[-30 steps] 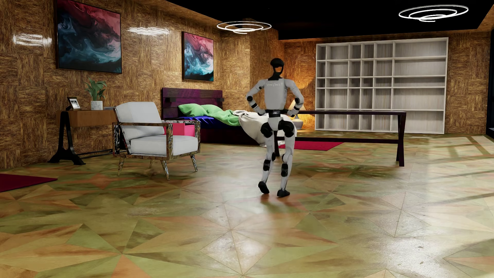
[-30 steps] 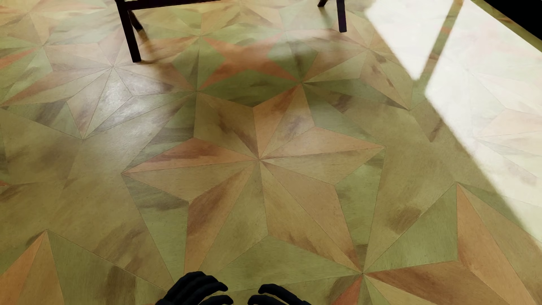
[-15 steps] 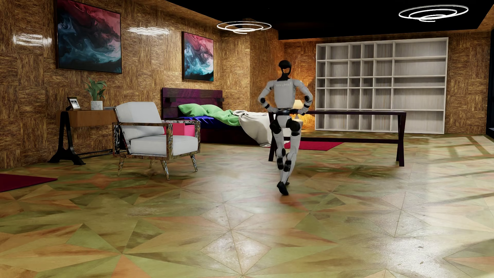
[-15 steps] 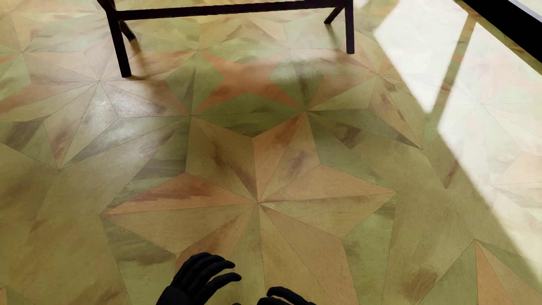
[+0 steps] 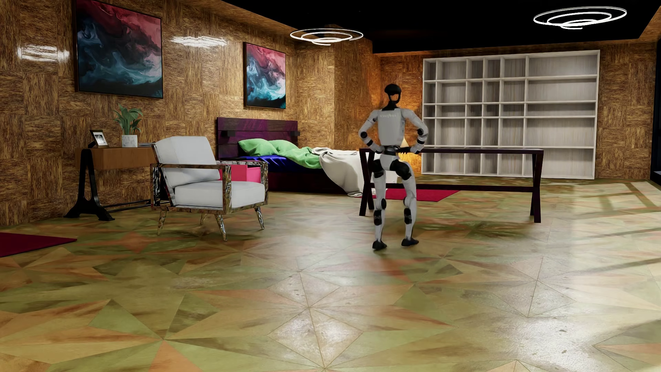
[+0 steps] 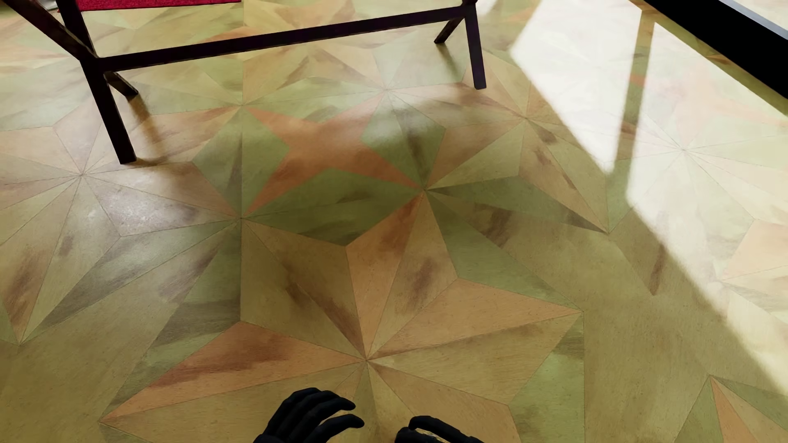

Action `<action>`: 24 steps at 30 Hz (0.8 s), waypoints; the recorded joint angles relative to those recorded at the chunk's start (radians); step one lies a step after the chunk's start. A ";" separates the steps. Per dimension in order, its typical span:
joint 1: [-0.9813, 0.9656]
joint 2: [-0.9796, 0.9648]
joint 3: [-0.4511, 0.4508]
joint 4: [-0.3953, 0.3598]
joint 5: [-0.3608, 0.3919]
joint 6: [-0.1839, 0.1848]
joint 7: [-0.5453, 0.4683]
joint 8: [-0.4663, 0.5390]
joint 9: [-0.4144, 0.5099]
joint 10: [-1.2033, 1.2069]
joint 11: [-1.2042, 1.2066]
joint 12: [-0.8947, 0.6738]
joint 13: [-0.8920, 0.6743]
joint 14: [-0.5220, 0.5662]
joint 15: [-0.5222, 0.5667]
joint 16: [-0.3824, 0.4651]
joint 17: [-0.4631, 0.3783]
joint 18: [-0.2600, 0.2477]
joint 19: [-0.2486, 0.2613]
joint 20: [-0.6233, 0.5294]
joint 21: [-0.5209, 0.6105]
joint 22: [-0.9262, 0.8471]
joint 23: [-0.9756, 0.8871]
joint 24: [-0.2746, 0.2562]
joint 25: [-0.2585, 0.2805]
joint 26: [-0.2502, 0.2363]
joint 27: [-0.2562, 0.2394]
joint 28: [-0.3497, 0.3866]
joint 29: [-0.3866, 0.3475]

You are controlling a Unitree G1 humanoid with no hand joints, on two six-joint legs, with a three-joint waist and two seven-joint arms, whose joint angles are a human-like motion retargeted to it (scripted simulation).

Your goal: Move towards the dark gray desk

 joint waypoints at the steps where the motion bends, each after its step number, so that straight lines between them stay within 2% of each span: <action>1: 0.027 0.004 -0.005 -0.004 0.026 0.005 -0.008 0.003 -0.001 -0.019 -0.129 -0.003 0.008 -0.002 0.048 0.005 0.005 0.000 0.015 -0.008 -0.011 -0.002 0.000 -0.006 0.000 0.004 0.002 0.000 0.002; 2: 0.056 0.014 -0.009 -0.006 0.053 0.010 -0.018 0.017 -0.002 -0.038 -0.244 -0.008 0.018 -0.005 0.065 0.012 0.010 -0.001 0.015 -0.017 -0.025 -0.003 -0.001 -0.014 -0.004 0.007 0.003 0.000 0.005; 4: 0.116 0.031 -0.013 -0.013 0.095 0.022 -0.040 0.056 -0.005 -0.063 -0.350 -0.007 0.027 -0.013 0.080 0.023 0.032 -0.006 0.066 -0.020 -0.066 -0.004 0.013 -0.023 -0.020 0.007 -0.012 -0.001 0.023; 6: 0.178 0.047 -0.017 -0.008 0.135 0.040 -0.068 0.108 -0.009 -0.064 -0.300 -0.005 0.039 -0.004 0.191 0.023 0.048 -0.010 -0.044 -0.012 -0.111 0.007 0.006 -0.039 -0.049 0.006 -0.029 -0.001 0.033; 7: 0.199 0.070 -0.019 0.004 0.136 0.052 -0.079 0.087 -0.013 -0.051 -0.287 0.003 0.035 0.018 0.226 0.013 0.060 -0.023 -0.053 0.003 -0.128 0.018 0.004 -0.048 -0.073 0.006 -0.040 0.000 0.010; 8: 0.210 0.094 -0.022 0.023 0.144 0.067 -0.092 0.070 -0.017 -0.026 -0.277 0.016 0.027 0.060 0.212 -0.001 0.080 -0.044 -0.056 0.026 -0.146 0.032 -0.009 -0.054 -0.093 0.006 -0.052 0.000 -0.004; 10: 0.199 0.145 -0.031 0.067 0.162 0.101 -0.124 0.033 -0.024 0.076 -0.257 0.040 0.023 0.196 0.151 -0.004 0.103 -0.103 -0.091 0.052 -0.168 0.058 -0.026 -0.043 -0.110 -0.001 -0.067 0.000 -0.006; 13: 0.037 0.190 -0.040 0.129 0.181 0.139 -0.199 -0.041 -0.017 0.462 -0.182 0.007 0.035 0.442 0.042 0.087 0.111 -0.301 -0.112 0.005 -0.151 0.063 0.016 0.007 -0.110 -0.009 -0.069 -0.001 -0.001; 15: -0.122 0.224 -0.052 0.238 0.192 0.165 -0.132 -0.100 -0.005 0.738 -0.148 -0.025 0.034 0.635 -0.023 0.121 0.134 -0.306 -0.117 -0.025 -0.134 0.058 0.006 0.012 -0.081 -0.009 -0.078 0.000 -0.005; 16: -0.195 0.248 -0.050 0.267 0.204 0.179 -0.158 -0.119 0.000 0.828 -0.143 -0.031 0.026 0.598 -0.048 0.120 0.143 -0.307 -0.118 -0.027 -0.126 0.053 -0.009 0.002 -0.069 -0.007 -0.082 0.000 -0.005; 17: -0.260 0.271 -0.044 0.298 0.216 0.191 -0.188 -0.131 0.003 0.875 -0.134 -0.030 0.014 0.471 -0.074 0.118 0.146 -0.313 -0.119 -0.020 -0.113 0.042 -0.017 0.000 -0.061 -0.004 -0.083 0.000 -0.005; 18: -0.318 0.291 -0.036 0.338 0.228 0.201 -0.190 -0.138 0.006 0.886 -0.118 -0.043 0.026 0.350 -0.104 0.129 0.144 -0.273 -0.118 -0.017 -0.099 0.037 -0.025 -0.005 -0.071 0.000 -0.078 0.000 -0.006; 19: -0.365 0.315 -0.025 0.363 0.235 0.208 -0.180 -0.136 0.007 0.853 -0.109 -0.043 0.028 0.257 -0.130 0.134 0.137 -0.210 -0.117 -0.011 -0.079 0.026 -0.016 0.008 -0.068 0.006 -0.075 0.000 -0.006; 21: -0.436 0.361 -0.001 0.374 0.242 0.211 -0.166 -0.122 0.010 0.686 -0.101 -0.031 0.025 0.114 -0.173 0.134 0.125 -0.136 -0.114 0.005 -0.037 0.003 0.014 0.039 -0.041 0.013 -0.067 0.000 -0.005; 23: -0.479 0.410 0.017 0.374 0.242 0.205 -0.117 -0.104 0.010 0.434 -0.126 -0.021 0.019 0.096 -0.198 0.119 0.123 -0.107 -0.109 0.022 -0.018 -0.013 0.023 0.049 -0.024 0.012 -0.058 0.000 -0.005; 24: -0.491 0.434 0.023 0.363 0.241 0.200 -0.092 -0.095 0.009 0.289 -0.145 -0.016 0.015 0.139 -0.205 0.111 0.126 -0.103 -0.107 0.030 -0.015 -0.016 0.020 0.049 -0.020 0.010 -0.056 0.000 -0.005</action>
